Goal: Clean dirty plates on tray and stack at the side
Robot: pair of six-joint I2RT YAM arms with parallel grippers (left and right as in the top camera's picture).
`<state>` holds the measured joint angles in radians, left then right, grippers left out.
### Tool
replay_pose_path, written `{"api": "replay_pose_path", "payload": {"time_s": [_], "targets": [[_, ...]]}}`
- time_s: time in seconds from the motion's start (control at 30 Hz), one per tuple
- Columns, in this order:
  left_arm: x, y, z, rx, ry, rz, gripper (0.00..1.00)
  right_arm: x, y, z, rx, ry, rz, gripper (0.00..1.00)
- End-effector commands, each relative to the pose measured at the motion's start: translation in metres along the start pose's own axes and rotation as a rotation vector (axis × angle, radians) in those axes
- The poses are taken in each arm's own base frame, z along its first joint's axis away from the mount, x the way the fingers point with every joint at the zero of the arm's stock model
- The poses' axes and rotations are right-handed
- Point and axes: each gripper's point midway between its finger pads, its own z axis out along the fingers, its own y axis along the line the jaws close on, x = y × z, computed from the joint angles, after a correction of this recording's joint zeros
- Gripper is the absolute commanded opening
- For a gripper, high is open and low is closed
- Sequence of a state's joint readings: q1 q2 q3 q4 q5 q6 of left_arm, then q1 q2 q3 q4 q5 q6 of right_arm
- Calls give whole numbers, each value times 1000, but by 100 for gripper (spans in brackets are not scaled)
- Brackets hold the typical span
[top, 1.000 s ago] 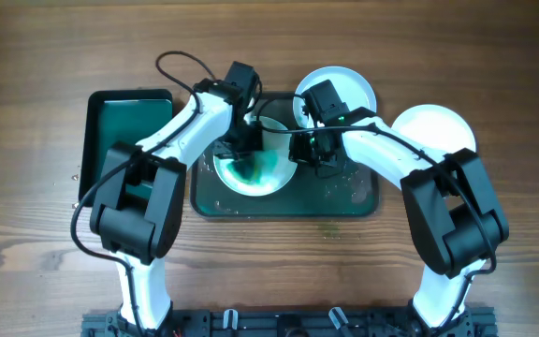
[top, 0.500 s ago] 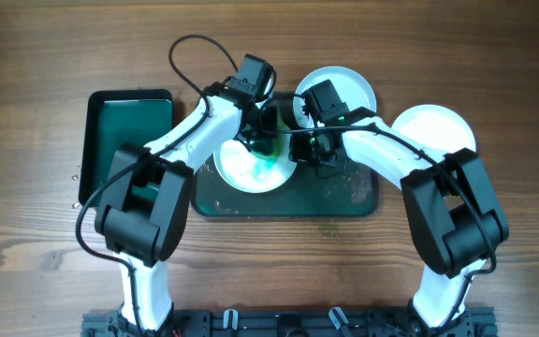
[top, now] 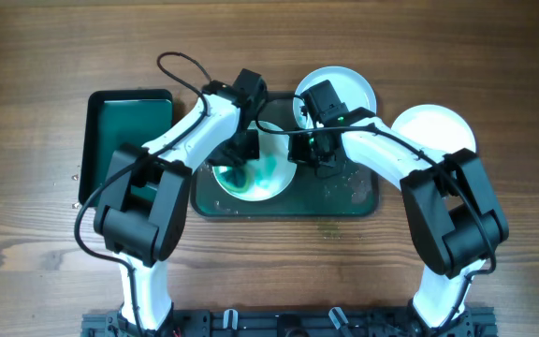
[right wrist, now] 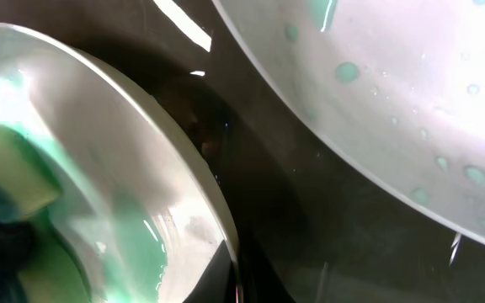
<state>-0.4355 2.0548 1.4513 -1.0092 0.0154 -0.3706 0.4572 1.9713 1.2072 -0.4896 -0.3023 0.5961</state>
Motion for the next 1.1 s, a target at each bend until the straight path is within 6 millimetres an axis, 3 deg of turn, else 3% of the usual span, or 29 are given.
{"api": "replay_pose_path", "payload": {"time_s": [0.0, 0.13, 0.23, 0.33, 0.37, 0.5, 0.63, 0.8, 0.93, 1.07], "targets": [[22, -66, -9, 359, 94, 207, 4, -1, 0, 4, -6, 12, 10, 4], [4, -83, -3, 394, -19, 251, 4, -1, 0, 4, -6, 12, 10, 4], [-16, -79, 7, 344, -125, 252, 4, -1, 0, 4, -6, 13, 10, 4], [-42, -51, 16, 175, -235, 134, 4, 0, 0, 4, -5, 15, 11, 4], [-54, -30, 15, 71, -290, 48, 4, 0, -1, 4, -4, 16, 10, 4], [-76, 21, 3, -133, -405, -130, 4, 1, -1, 4, -2, 19, 9, 4], [-79, 56, -13, -170, -415, -269, 4, 1, -1, 4, -2, 19, 5, 4], [-70, 80, -30, -169, -374, -339, 4, 1, -1, 4, -2, 19, 0, 4], [-52, 76, -48, -133, -310, -325, 4, 1, 4, 4, -27, 22, -17, 4], [-40, 55, -88, 15, -276, -288, 4, 2, 5, 4, -34, 31, -27, 4]]}}
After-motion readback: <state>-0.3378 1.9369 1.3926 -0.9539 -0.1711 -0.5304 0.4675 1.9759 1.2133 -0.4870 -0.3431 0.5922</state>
